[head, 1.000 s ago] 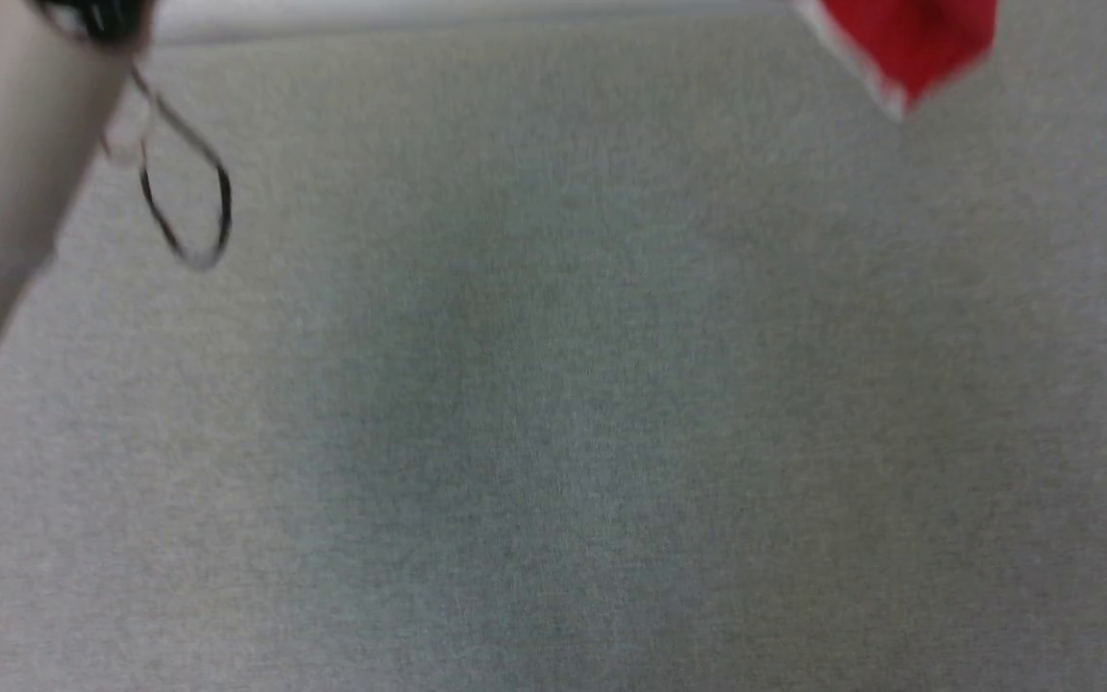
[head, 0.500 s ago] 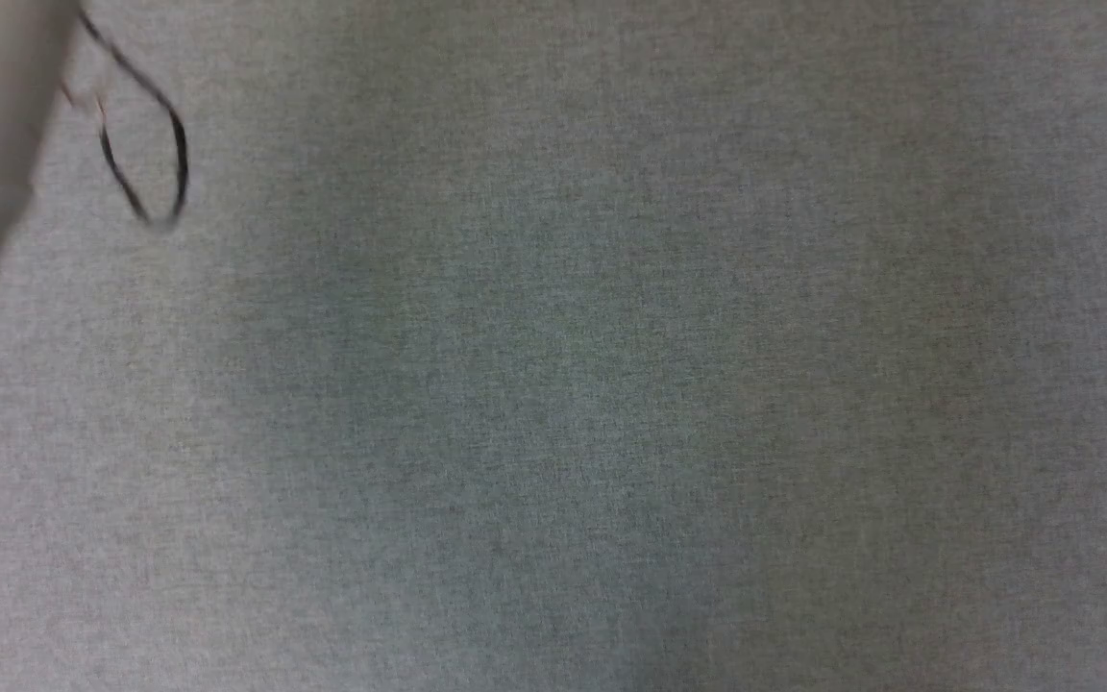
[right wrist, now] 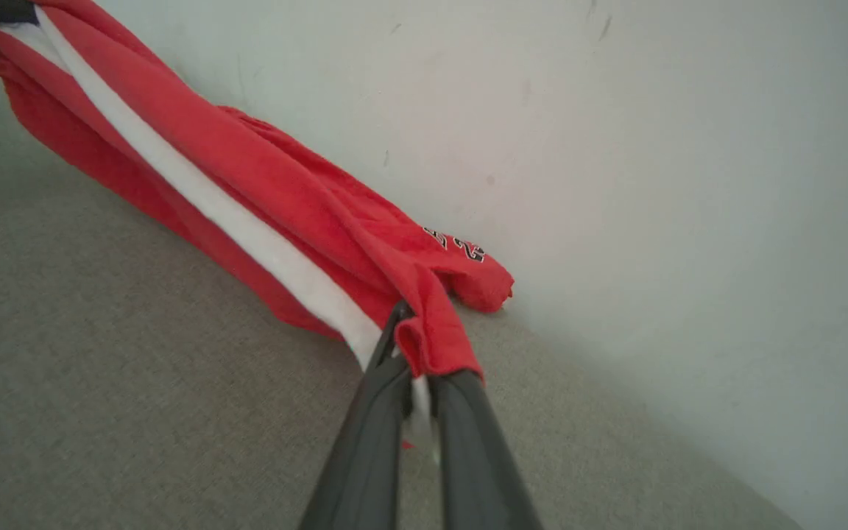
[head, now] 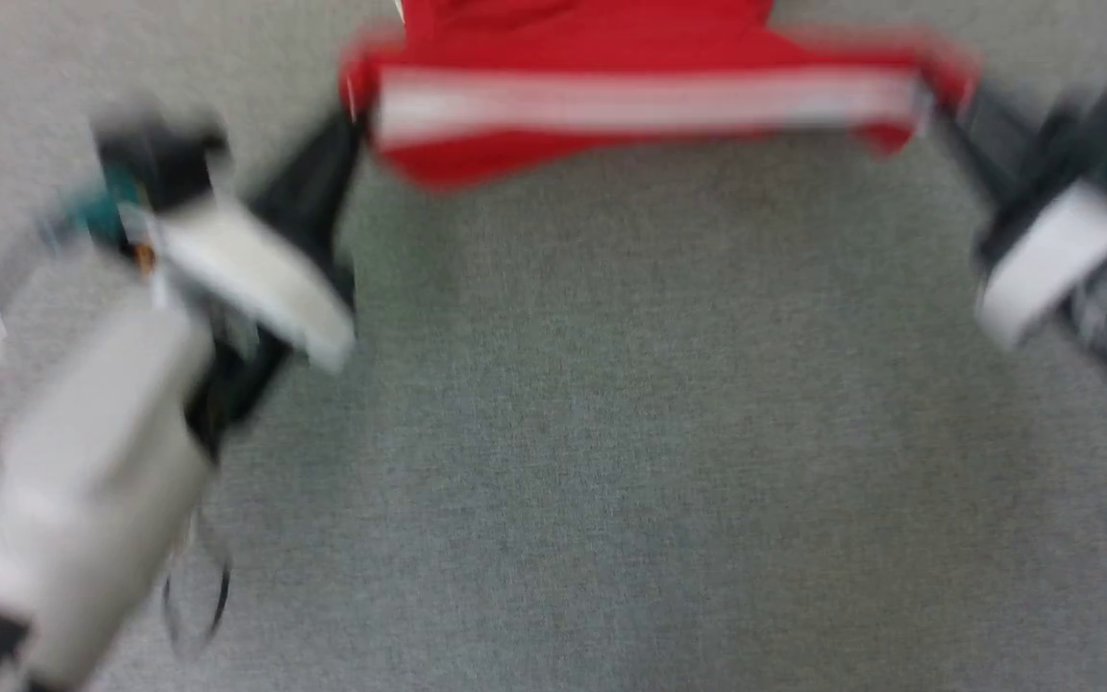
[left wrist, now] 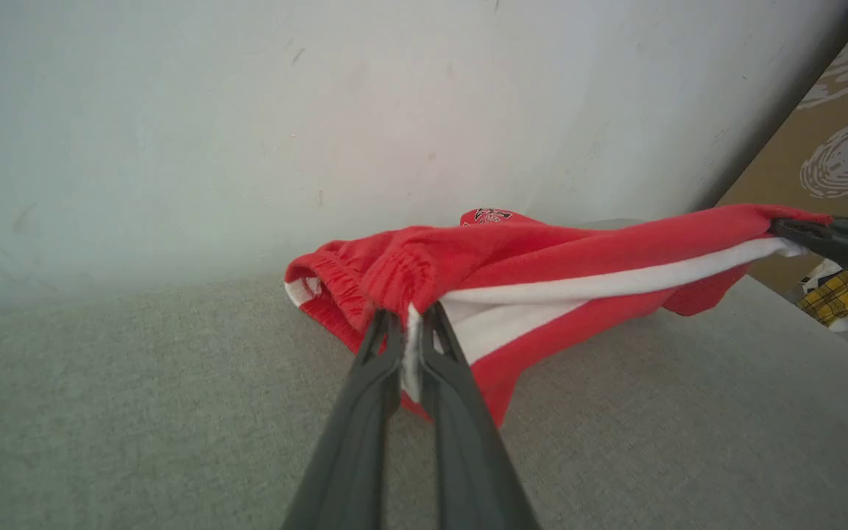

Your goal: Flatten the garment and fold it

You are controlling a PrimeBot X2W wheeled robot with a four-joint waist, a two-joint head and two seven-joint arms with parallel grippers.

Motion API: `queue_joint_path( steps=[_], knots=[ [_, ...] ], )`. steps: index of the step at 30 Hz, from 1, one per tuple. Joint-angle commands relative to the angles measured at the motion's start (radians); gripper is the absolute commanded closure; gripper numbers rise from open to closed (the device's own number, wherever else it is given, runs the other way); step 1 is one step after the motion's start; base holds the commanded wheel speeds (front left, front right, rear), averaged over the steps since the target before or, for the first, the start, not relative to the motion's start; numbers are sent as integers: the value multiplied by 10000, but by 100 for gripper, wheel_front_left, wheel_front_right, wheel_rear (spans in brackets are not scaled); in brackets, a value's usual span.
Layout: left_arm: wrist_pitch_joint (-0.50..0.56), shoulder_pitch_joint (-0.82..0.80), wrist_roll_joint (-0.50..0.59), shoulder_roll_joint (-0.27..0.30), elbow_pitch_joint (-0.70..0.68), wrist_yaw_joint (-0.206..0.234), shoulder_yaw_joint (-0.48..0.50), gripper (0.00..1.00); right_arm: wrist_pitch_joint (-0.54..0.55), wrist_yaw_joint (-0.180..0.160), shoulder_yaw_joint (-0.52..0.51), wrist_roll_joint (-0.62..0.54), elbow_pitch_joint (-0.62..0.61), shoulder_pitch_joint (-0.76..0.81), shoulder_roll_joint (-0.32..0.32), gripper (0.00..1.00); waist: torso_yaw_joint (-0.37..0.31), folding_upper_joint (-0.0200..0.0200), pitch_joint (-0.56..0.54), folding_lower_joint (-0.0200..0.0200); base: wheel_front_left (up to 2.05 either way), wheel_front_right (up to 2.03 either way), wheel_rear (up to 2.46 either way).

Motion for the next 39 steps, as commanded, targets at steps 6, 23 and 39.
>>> queue_joint_path(
  steps=[6, 23, 39],
  knots=[
    [-45, 2921, 437, 426, -1000, 331, 245, 100, -92, -23, 644, 366, -901, 2390, -765, 100, -70, 1, -1709, 2, 0, 0, 0],
    [67, 7847, 491, 1461, -3339, 1732, 45, 100, 1177, -23, -792, 829, -3782, 8395, -1462, 100, 140, 1, -3458, 2, 0, 0, 0],
    [16, 4830, 1463, 365, -2723, 1388, 418, 100, 2577, -23, -2132, -149, -4101, 5203, -1380, 100, 799, 1, -2014, 2, 0, 0, 0]
  ],
)
